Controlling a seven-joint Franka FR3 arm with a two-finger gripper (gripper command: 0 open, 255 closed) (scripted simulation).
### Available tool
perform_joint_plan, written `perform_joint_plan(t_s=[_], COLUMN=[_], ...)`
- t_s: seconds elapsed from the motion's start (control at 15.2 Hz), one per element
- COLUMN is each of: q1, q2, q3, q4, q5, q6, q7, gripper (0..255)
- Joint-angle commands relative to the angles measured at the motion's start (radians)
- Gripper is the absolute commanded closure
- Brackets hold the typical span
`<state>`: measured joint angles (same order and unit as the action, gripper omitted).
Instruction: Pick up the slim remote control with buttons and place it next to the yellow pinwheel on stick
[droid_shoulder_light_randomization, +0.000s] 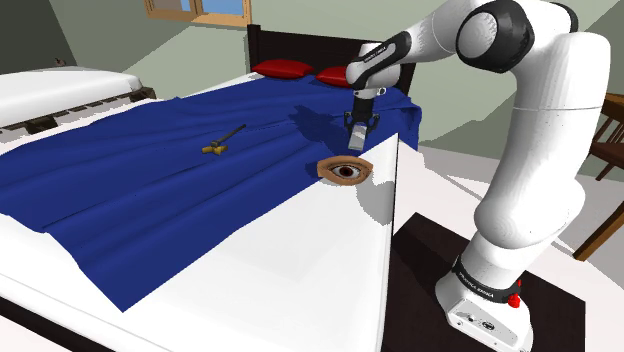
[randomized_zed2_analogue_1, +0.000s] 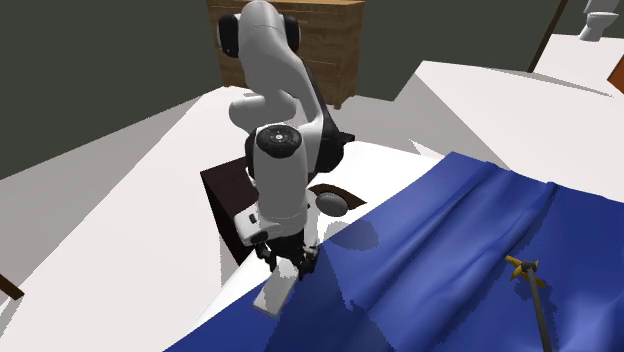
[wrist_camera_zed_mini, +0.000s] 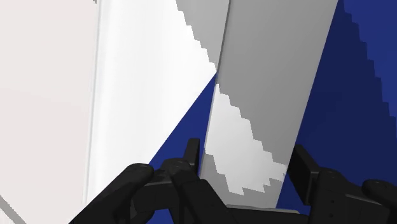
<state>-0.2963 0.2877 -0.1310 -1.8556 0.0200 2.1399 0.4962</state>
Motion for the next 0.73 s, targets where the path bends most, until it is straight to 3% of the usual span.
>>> perform_joint_plan(t_s=[0.0,0.66], q1=[0.000,0.002], q2=[-0.015,-0.060], q3=[-0.001,-0.003], q4=[0.006,0.082], q5=[-0.002,-0.009], q6=[-0.021,-0.142], q7=[0.001,0.003], gripper=[255,255])
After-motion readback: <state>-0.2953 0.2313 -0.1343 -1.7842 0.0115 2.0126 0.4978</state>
